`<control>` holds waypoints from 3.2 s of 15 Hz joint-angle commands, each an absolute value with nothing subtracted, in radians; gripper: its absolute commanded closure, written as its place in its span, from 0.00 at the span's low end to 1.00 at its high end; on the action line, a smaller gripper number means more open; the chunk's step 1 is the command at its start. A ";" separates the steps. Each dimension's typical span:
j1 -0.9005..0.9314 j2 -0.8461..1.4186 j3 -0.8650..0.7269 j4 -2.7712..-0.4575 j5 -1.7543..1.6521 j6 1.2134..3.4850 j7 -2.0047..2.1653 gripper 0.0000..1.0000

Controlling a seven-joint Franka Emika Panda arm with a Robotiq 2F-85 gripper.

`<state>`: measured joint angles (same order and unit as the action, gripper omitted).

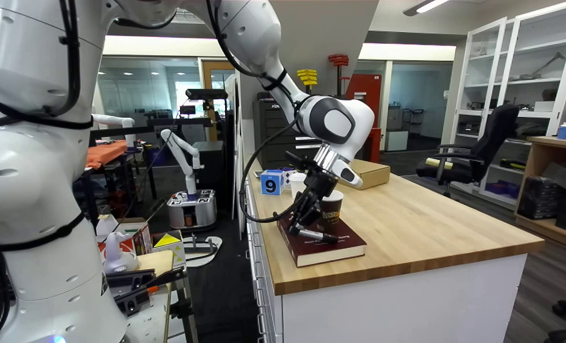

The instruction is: Remove the marker from the cup and put it on the book

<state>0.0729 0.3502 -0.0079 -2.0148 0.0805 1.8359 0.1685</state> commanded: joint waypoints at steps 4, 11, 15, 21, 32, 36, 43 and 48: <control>0.058 0.347 -0.005 -2.013 0.063 1.873 0.159 0.94; 0.063 0.371 -0.002 -1.978 0.050 1.876 0.165 0.94; 0.066 0.396 0.001 -1.947 0.046 1.868 0.166 0.94; 0.070 0.415 0.005 -1.916 0.047 1.859 0.169 0.38; 0.069 0.350 0.003 -1.967 0.047 1.881 0.170 0.00; 0.072 0.286 -0.001 -2.015 0.024 1.894 0.173 0.00; 0.060 0.171 -0.003 -2.063 0.007 1.908 0.176 0.00; 0.056 0.128 -0.004 -2.039 0.004 1.935 0.186 0.00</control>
